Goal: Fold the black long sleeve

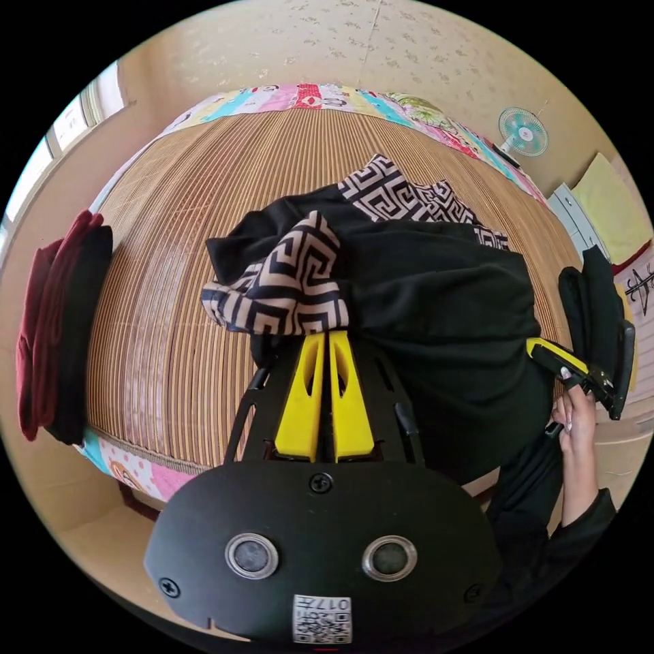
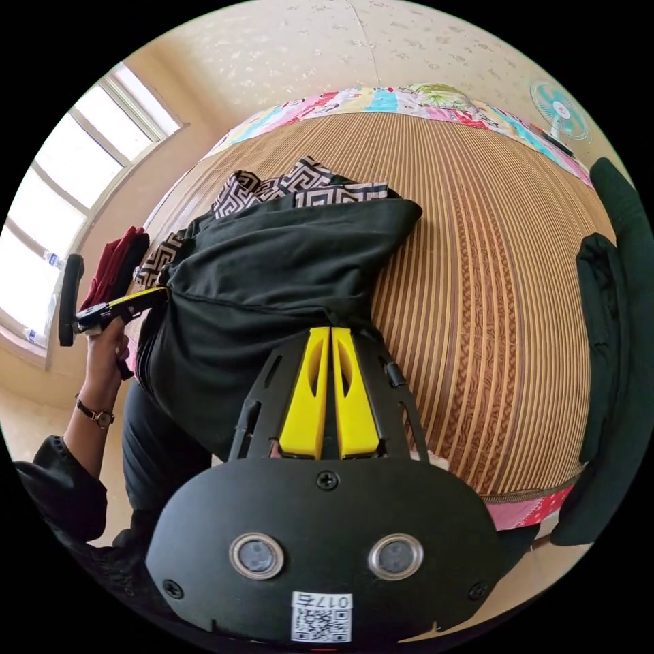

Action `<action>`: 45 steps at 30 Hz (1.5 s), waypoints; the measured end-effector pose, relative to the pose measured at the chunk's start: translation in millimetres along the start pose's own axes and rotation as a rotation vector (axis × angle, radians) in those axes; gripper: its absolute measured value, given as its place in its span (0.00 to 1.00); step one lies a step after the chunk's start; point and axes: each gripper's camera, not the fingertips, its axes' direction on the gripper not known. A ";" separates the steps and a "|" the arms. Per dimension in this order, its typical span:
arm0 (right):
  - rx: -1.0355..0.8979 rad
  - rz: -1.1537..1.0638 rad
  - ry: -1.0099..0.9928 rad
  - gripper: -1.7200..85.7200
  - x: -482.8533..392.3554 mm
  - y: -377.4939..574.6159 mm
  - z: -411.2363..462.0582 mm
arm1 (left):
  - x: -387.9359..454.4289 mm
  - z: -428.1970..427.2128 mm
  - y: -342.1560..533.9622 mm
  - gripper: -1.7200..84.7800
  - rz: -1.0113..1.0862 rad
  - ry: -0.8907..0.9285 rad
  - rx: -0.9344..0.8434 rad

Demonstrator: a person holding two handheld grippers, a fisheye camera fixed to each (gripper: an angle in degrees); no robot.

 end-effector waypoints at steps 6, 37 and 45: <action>0.066 0.031 0.026 0.02 30.2 -77.5 17.3 | -2.9 21.0 -93.4 0.01 -0.015 0.058 0.038; 0.318 -0.076 -0.268 0.06 132.5 38.4 -161.2 | -165.0 -95.5 189.1 0.06 -0.389 0.690 0.176; 0.092 0.221 -0.362 0.14 190.9 100.8 -131.2 | -171.3 -111.5 212.5 0.02 -0.369 0.634 0.150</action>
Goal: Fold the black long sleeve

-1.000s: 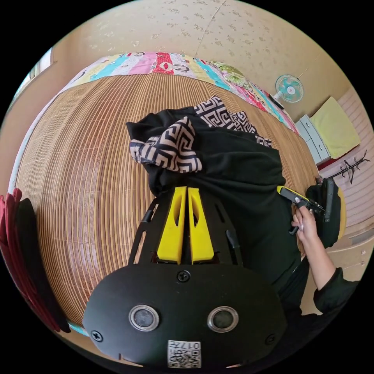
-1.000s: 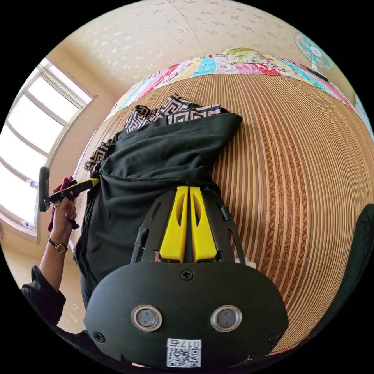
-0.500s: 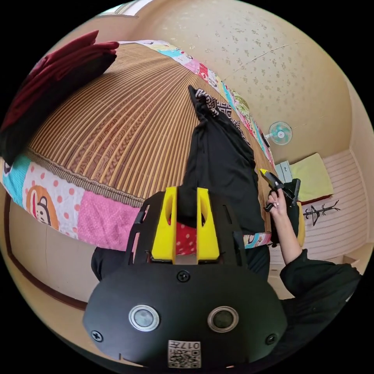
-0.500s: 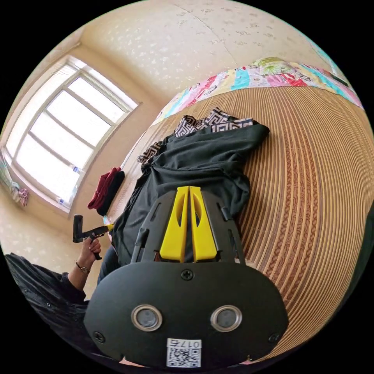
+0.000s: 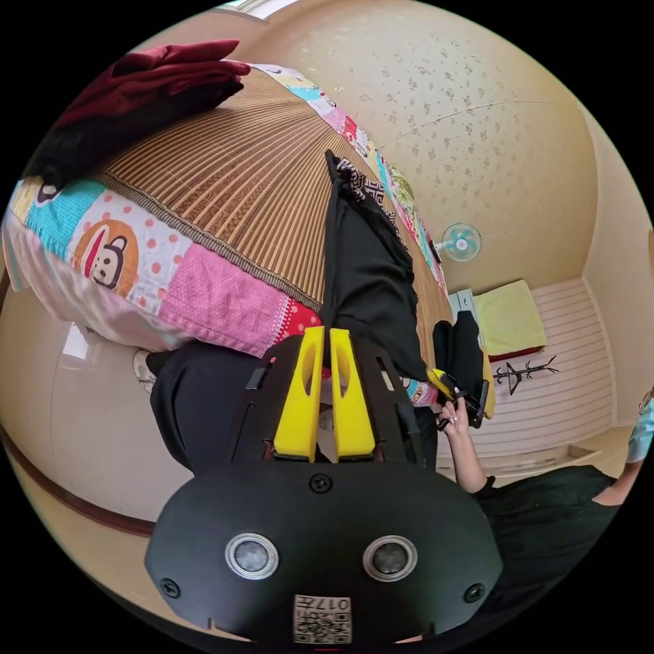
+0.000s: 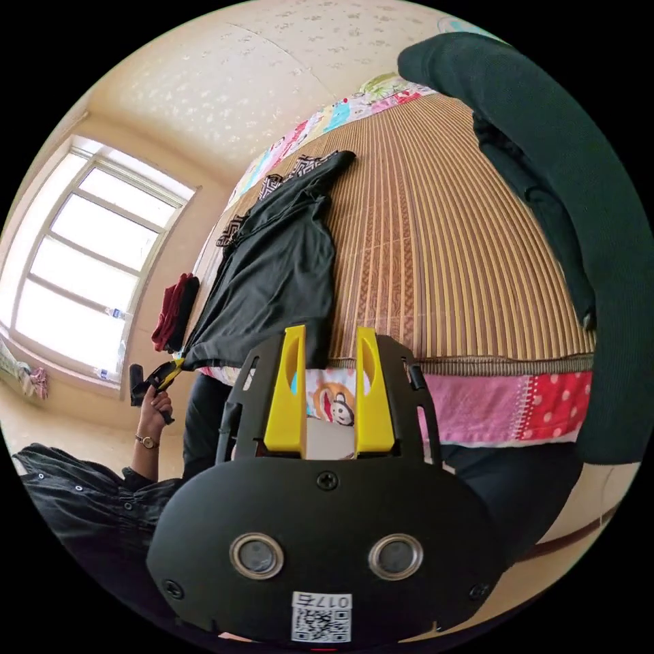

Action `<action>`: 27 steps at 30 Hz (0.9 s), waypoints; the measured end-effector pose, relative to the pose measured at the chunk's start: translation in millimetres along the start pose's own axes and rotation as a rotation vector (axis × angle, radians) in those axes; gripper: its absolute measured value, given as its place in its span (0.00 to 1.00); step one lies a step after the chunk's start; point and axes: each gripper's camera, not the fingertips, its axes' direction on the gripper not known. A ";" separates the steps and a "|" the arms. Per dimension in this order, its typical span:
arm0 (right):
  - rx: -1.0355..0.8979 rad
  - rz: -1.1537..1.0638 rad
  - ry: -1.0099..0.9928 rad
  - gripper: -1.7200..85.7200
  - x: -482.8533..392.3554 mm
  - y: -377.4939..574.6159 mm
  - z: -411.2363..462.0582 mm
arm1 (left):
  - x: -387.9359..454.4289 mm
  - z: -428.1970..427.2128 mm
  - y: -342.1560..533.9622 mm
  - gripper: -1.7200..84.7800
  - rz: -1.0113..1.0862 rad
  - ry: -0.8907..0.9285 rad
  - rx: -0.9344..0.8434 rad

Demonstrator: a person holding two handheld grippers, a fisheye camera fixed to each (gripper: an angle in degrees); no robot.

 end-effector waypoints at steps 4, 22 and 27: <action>0.007 0.083 -0.085 0.12 5.4 9.5 15.2 | 0.2 -14.6 1.2 0.01 0.003 -0.028 0.013; 0.468 -0.131 -0.548 0.03 -23.8 76.3 -183.5 | 46.1 -119.6 35.6 0.01 0.391 0.631 0.082; 0.589 -0.133 -0.447 0.03 -38.2 83.4 -181.0 | 25.2 -106.6 21.2 0.01 0.196 0.634 0.179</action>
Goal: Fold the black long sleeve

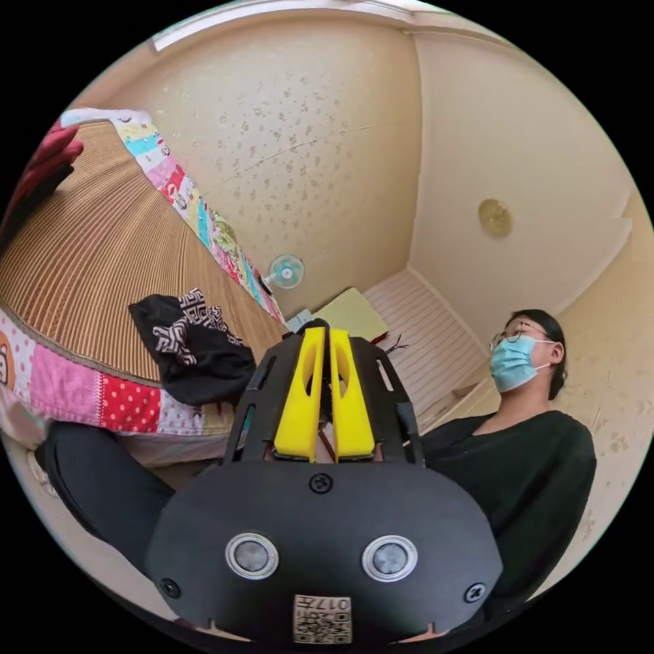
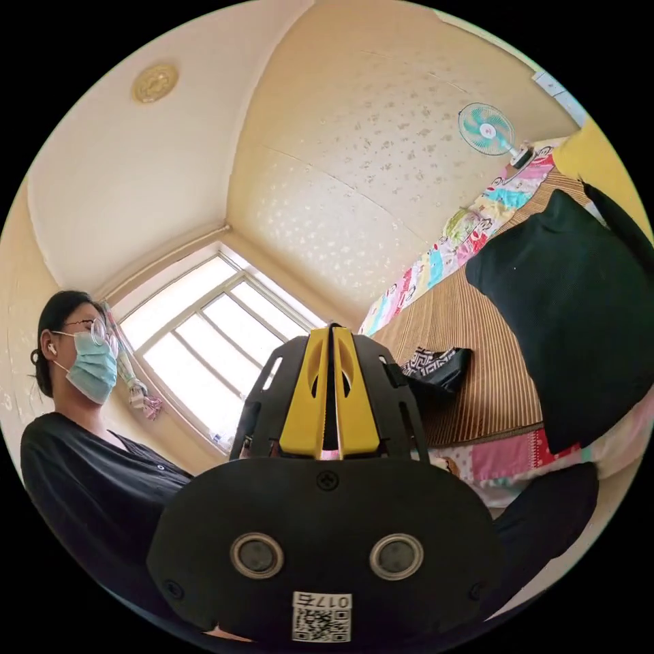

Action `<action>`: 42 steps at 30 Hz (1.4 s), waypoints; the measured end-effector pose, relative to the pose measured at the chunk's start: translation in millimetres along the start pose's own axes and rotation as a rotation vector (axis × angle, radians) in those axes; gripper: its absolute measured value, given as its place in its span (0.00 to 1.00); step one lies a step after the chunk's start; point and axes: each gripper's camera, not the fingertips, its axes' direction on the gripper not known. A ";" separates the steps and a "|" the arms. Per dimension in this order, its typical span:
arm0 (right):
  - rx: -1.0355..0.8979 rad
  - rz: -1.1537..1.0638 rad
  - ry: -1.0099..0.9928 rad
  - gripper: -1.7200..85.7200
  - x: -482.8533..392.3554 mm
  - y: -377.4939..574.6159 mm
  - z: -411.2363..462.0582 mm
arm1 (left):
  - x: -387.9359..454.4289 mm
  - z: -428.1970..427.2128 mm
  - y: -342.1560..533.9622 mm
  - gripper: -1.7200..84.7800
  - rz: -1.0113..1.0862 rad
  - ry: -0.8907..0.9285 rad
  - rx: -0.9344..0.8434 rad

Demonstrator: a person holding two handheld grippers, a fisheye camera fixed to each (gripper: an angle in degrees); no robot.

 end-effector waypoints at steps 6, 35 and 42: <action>-0.155 0.043 0.363 0.03 46.8 -0.8 120.3 | -83.8 34.3 -16.1 0.01 -0.251 -0.119 0.114; -0.734 -0.318 0.239 0.13 27.9 149.6 478.0 | -187.2 162.6 64.3 0.15 -0.317 -0.506 -0.049; -1.177 -0.325 0.165 0.21 -21.6 182.5 609.0 | -155.9 190.4 74.2 0.07 -0.203 -0.522 0.002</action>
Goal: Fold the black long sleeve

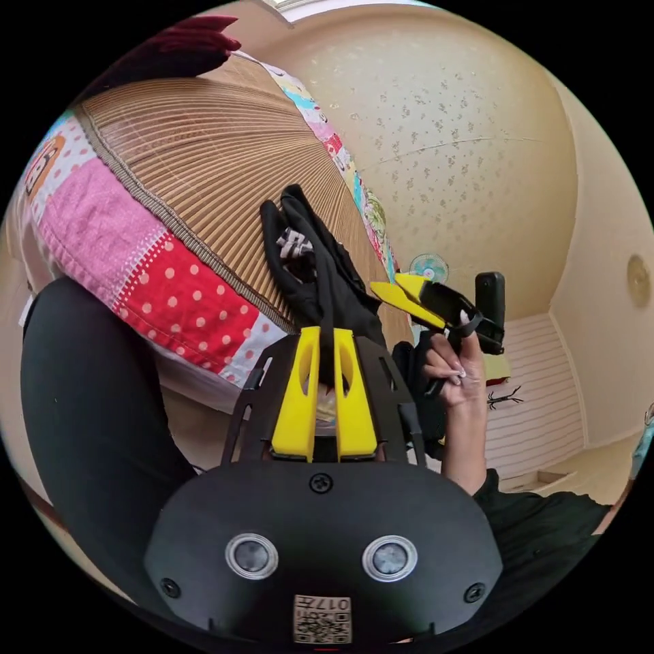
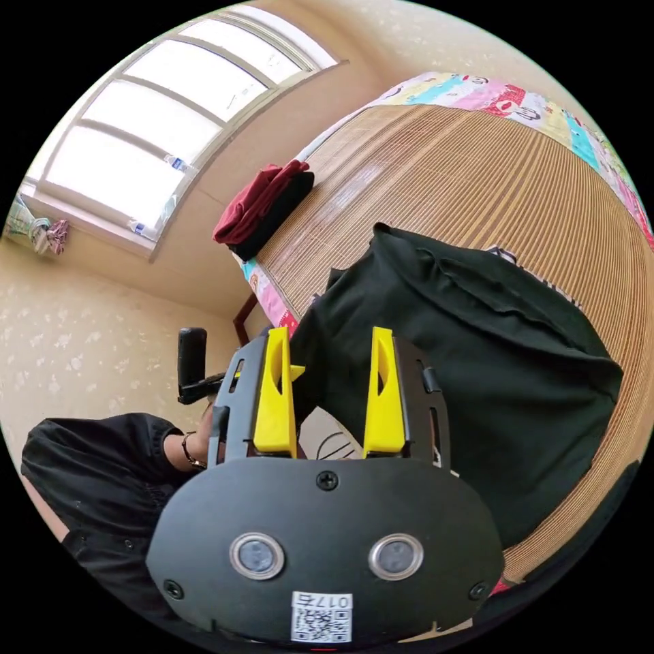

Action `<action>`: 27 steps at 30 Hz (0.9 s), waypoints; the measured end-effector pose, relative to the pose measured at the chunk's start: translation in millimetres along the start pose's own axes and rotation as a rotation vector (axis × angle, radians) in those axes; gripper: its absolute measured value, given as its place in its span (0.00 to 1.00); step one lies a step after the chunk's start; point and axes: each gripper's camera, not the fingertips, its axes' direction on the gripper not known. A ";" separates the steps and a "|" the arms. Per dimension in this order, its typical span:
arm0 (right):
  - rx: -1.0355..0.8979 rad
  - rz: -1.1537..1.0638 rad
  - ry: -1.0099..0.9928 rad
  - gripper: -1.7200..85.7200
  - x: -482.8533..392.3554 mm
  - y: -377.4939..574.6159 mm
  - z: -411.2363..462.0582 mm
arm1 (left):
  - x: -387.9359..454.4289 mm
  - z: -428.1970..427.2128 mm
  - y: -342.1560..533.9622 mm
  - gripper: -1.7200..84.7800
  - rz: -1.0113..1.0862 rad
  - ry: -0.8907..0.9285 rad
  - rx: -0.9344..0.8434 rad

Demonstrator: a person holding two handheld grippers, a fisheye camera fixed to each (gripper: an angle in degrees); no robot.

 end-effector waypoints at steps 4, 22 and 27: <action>-0.284 -0.053 0.154 0.25 -46.7 -50.9 59.5 | 34.4 4.7 7.8 0.07 0.131 -0.066 0.021; 0.350 0.004 -0.011 0.07 75.4 127.6 -207.9 | 19.0 9.4 17.6 0.10 0.238 0.084 -0.042; 0.434 0.304 0.122 0.10 162.2 254.2 -257.5 | 8.3 57.9 -0.1 0.15 0.186 0.205 -0.157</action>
